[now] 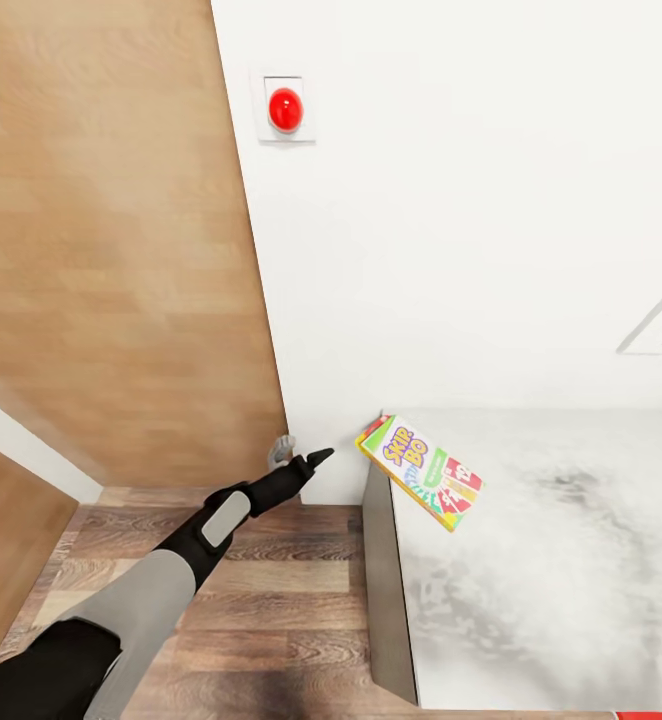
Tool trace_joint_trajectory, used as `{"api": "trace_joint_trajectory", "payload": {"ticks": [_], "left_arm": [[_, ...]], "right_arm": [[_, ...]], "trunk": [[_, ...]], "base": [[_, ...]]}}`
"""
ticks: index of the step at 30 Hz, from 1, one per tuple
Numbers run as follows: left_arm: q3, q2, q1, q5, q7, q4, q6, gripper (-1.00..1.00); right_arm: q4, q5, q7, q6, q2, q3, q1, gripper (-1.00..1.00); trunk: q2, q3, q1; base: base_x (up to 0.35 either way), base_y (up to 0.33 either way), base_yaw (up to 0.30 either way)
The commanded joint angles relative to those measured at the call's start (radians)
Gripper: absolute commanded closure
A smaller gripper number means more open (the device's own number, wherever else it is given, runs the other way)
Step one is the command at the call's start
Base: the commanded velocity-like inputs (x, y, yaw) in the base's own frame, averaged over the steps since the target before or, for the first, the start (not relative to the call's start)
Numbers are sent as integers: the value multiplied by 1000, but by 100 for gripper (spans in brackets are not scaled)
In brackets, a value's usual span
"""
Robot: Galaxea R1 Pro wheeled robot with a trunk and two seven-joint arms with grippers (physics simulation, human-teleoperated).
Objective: Put all the toys in the child's room - the three board games (two on the bed and one on the table), the two jigsaw puzzles on the table, and the tennis ball on the table - inside the toy box on the table in the child's room.
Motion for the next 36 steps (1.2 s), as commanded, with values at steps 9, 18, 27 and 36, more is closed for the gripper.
{"api": "trace_joint_trajectory", "payload": {"ticks": [9,18,27,36], "left_arm": [[-2,0,-12,9,-1,1,8,-100],[-2,0,-22,9,-1,1,9,-100],[-2,0,-25,9,-1,1,9,-100],[-2,-1,-36,9,-1,2,10,-100]], "right_arm": [[0,5,7,4,1,-2,-1,-100],[0,5,7,4,1,-3,-1,-100],[0,5,7,4,1,-4,-1,-100],[0,5,7,4,1,-9,-1,-100]], "trunk": [[-2,-8,1],[-2,-20,1],[-2,-34,1],[-2,-42,1]], "base": [[0,0,0],[0,0,0],[0,0,0],[0,0,0]]}}
